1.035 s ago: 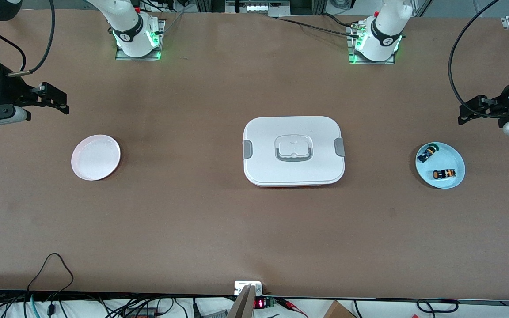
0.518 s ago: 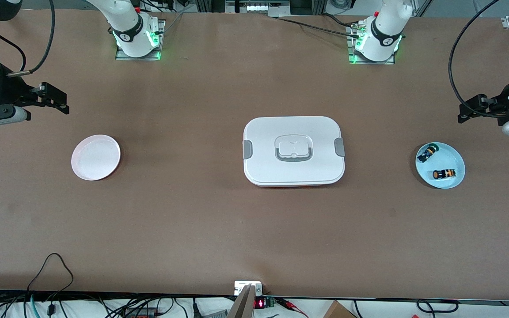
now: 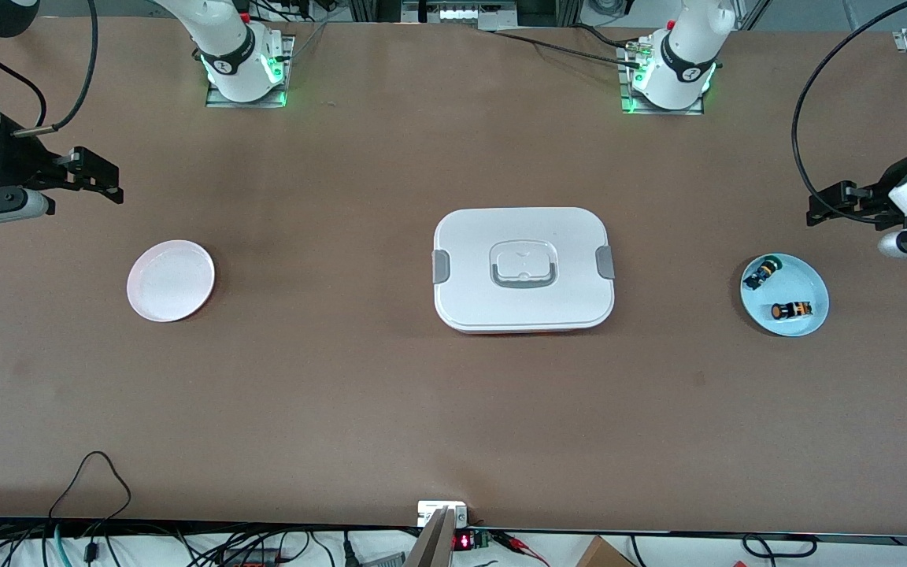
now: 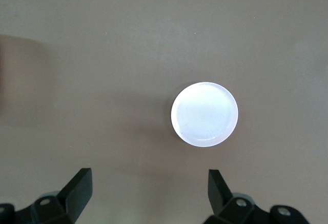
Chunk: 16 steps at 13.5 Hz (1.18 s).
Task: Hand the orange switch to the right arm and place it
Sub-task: 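Move the left gripper toward the light-blue dish with the switches, then lower the left gripper onto the orange switch and close it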
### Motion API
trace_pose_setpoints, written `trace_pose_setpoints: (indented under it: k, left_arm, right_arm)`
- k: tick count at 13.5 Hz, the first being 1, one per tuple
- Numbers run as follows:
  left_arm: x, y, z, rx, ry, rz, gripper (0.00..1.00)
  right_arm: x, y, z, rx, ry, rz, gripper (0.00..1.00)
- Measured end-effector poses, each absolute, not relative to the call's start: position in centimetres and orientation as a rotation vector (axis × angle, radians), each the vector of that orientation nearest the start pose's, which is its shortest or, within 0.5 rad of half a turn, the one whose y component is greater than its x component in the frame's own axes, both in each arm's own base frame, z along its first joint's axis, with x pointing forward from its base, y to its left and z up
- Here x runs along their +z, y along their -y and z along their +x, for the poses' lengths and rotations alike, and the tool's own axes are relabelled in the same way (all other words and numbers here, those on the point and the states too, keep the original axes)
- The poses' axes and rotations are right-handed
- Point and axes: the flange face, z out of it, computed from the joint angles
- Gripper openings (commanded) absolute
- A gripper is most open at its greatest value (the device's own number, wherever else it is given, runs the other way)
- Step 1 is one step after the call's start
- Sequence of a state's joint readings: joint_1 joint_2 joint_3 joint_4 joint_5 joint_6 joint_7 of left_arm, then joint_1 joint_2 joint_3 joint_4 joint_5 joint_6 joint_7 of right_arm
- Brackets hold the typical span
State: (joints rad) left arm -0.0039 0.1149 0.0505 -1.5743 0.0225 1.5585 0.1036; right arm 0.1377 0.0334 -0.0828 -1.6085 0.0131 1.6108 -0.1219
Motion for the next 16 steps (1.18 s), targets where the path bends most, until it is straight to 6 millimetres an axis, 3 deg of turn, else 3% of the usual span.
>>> trace_pose_setpoints:
  k: [4, 9, 11, 14, 16]
  left_arm:
    - [52.3, -4.6, 59.2, 0.296, -0.044, -3.113, 1.0]
    - [50.1, -7.3, 59.4, 0.366, 0.024, -3.113, 1.0]
    - [47.6, -8.5, 59.4, 0.431, 0.055, -3.109, 1.0]
    - [42.5, -10.3, 59.1, 0.554, 0.099, -3.099, 1.0]
    - [39.0, -11.8, 59.2, 0.545, 0.132, -3.101, 1.0]
  right_arm:
    - [59.1, -3.3, 56.6, 0.048, 0.275, -3.118, 1.0]
    - [59.1, -3.3, 56.6, 0.048, 0.275, -3.118, 1.0]
    - [59.1, -3.3, 56.6, 0.048, 0.275, -3.118, 1.0]
    - [59.1, -3.3, 56.5, 0.048, 0.275, -3.118, 1.0]
    - [59.1, -3.3, 56.5, 0.048, 0.275, -3.118, 1.0]
